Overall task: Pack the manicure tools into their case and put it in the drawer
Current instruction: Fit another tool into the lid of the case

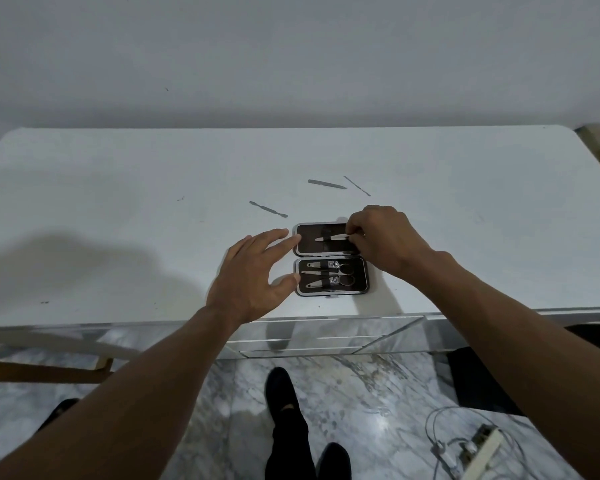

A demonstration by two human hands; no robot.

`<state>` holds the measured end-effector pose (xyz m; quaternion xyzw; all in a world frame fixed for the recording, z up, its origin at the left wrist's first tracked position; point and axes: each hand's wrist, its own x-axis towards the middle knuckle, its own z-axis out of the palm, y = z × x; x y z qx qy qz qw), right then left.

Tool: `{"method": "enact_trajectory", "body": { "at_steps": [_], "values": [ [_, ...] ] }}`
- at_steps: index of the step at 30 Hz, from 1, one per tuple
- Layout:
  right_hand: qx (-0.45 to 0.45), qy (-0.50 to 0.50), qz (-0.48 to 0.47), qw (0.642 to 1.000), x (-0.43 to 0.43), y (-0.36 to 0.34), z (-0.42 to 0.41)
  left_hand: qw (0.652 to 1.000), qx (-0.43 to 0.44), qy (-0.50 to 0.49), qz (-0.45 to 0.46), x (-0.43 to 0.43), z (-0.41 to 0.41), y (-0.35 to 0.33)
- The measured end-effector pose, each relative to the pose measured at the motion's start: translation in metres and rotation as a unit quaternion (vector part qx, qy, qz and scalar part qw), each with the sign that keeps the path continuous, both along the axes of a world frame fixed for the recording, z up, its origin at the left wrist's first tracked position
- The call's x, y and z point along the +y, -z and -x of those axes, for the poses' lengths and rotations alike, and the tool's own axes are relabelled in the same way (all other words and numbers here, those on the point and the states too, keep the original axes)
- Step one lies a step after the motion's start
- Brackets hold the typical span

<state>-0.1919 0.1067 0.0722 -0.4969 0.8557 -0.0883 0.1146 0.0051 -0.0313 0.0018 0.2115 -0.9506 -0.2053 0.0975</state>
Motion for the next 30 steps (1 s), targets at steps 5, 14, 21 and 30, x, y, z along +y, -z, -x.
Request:
{"method": "enact_trajectory", "body": {
  "at_steps": [5,14,21,30],
  "values": [
    [-0.003,-0.007,0.003,1.000,-0.004,0.003,0.001,1.000,0.004,-0.001,-0.005,0.001,-0.001,-0.001],
    [-0.041,0.005,-0.001,0.999,-0.015,0.008,-0.001,1.000,0.006,-0.001,-0.010,0.002,-0.001,-0.003],
    [-0.070,0.009,0.007,0.997,-0.021,0.010,-0.004,1.000,0.005,-0.002,-0.011,0.002,-0.001,-0.003],
    [-0.054,0.025,0.039,0.997,-0.026,-0.003,0.002,1.000,0.000,0.003,-0.005,0.002,0.000,-0.004]
  ]
}}
